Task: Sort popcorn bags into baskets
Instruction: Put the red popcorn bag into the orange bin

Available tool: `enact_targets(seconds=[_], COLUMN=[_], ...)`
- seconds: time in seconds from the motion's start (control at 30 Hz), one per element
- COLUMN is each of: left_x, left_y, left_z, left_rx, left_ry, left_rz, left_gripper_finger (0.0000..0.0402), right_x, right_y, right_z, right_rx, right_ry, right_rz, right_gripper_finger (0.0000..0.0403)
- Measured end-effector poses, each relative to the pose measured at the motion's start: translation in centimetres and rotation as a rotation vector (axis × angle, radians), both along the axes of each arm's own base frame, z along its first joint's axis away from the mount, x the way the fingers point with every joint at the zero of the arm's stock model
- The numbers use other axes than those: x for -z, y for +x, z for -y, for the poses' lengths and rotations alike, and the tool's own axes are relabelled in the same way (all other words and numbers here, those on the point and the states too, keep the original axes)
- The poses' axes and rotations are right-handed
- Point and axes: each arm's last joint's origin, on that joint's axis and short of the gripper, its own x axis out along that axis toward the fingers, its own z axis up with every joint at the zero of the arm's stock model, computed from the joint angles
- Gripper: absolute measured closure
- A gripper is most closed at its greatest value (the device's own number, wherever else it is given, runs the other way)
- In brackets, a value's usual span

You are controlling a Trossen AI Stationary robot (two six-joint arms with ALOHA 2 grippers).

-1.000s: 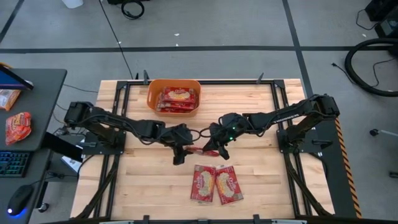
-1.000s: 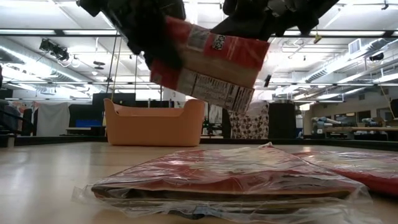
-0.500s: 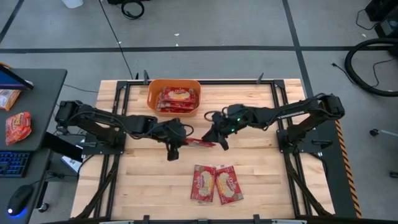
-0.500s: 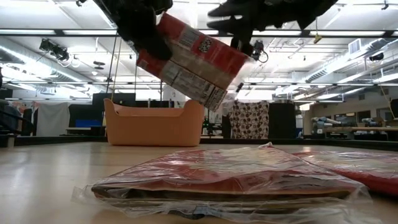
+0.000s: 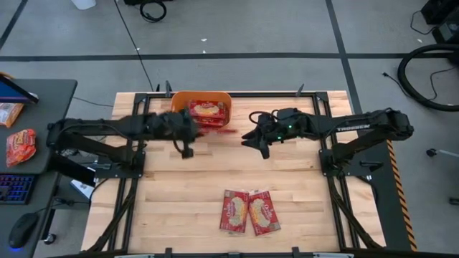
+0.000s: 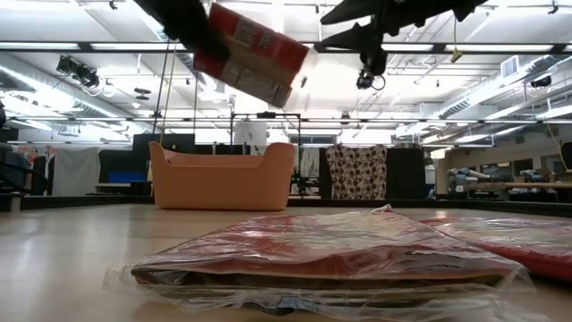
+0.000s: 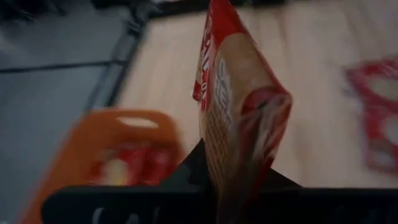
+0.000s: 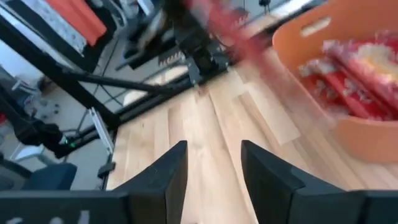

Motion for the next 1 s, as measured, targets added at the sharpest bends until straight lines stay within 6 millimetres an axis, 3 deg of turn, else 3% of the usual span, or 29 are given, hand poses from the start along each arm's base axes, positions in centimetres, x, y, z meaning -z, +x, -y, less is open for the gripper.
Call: enact_targets(seconds=[0.17,0.3,0.6,1.0], left_x=[-0.7,0.1,3.9,8.6], left_y=[-1.0,-1.5,-2.6,-4.7], left_z=[-3.0,-5.0,-8.2,-10.3], left_rx=[-0.02,-0.026,-0.075,-0.189], left_ry=[0.017,-0.034,-0.07,-0.048], left_rz=[0.029,0.052,0.121,0.178], left_gripper_finger=[0.0375,0.0375,0.0375,0.0375], right_x=[0.2,0.3,0.4,0.3], right_y=[0.1,0.3,0.3,0.3], right_z=[-0.2,-0.6,-1.5,-1.6], right_rx=[0.008,0.0,-0.013,-0.004], right_ry=[-0.004,-0.002,-0.004,0.012], right_rz=[-0.013,-0.015,-0.016,-0.015], right_gripper_finger=[0.0249,0.0249,0.0249,0.0249])
